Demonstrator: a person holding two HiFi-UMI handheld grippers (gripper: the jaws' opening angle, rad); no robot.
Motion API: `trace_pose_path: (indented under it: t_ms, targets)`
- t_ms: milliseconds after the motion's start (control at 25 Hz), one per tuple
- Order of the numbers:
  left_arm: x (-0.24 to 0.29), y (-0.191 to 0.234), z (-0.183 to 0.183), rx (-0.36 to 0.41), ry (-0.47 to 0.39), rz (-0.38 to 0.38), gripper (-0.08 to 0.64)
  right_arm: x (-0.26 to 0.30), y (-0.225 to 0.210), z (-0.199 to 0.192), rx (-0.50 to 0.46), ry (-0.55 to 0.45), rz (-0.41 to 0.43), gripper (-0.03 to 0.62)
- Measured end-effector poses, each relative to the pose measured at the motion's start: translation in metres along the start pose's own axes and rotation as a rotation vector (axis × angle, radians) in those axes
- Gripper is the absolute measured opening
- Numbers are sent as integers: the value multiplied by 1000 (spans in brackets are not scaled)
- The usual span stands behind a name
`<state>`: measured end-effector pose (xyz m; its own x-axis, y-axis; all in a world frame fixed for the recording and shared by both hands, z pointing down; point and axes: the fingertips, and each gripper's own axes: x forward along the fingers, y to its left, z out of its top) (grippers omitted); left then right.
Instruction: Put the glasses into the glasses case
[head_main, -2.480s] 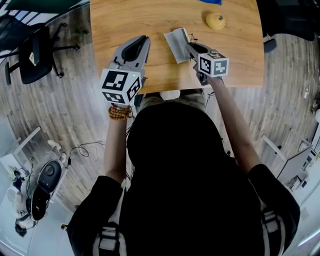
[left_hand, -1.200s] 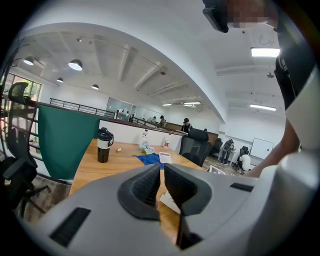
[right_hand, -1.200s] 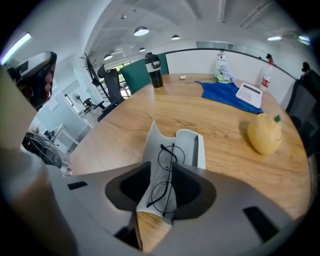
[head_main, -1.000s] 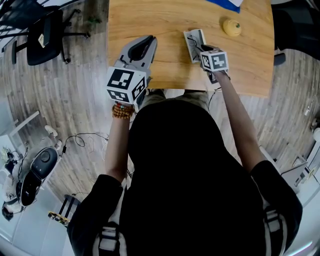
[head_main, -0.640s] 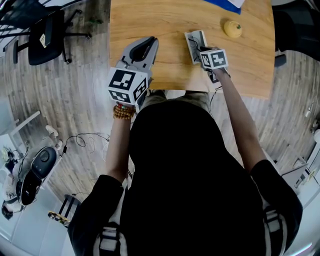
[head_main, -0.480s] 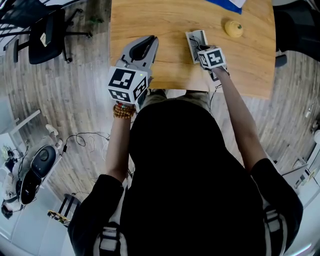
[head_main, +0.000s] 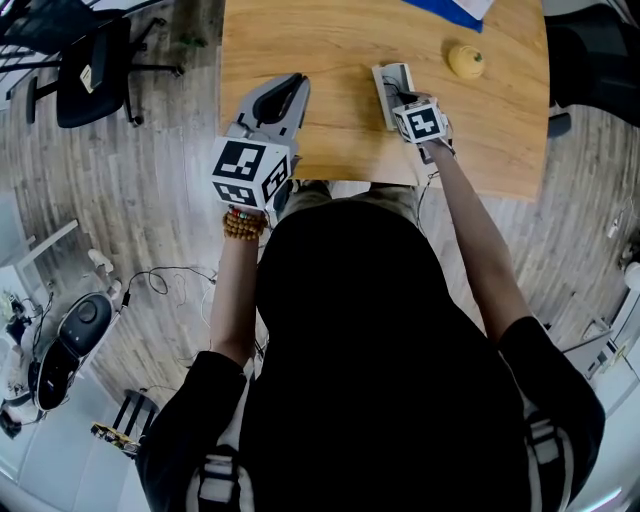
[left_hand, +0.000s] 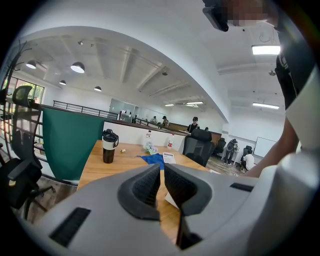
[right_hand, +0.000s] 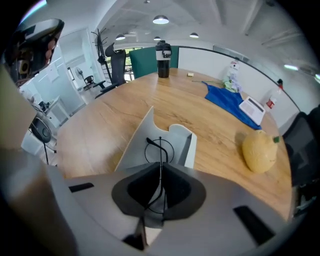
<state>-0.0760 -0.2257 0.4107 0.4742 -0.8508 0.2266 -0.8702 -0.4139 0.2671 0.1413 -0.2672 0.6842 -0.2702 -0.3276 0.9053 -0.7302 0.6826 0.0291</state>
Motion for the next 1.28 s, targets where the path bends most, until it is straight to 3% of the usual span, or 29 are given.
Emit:
trace_pose_path:
  t_ms: [120,240,480,720,1000,1120,1280]
  targets:
    - [1,-3,-2,-4,0,-2,41,-7,2,8,8,-100,37,57]
    - [1,-4,-3,-4,3,-10,41,-17,4,9,-49,-146,27,66]
    - [5,-10,-4,-3,8,-26,41,-21,19,-13,-142,-105,76,64]
    - [8,-15,-3,-3,13,-43,41,-12,41,-27,-119,-33,197,36]
    - [13,-21,5,-10,-6,-51,41,-4,28,-30,-165,34,114,28]
    - [17,-26,4,-9,-1,-69,41,-4,20,-39,-140,84,83,18]
    - [19,-31,5,-7,0,-79,41,-11,18,-23,-145,5,116,18]
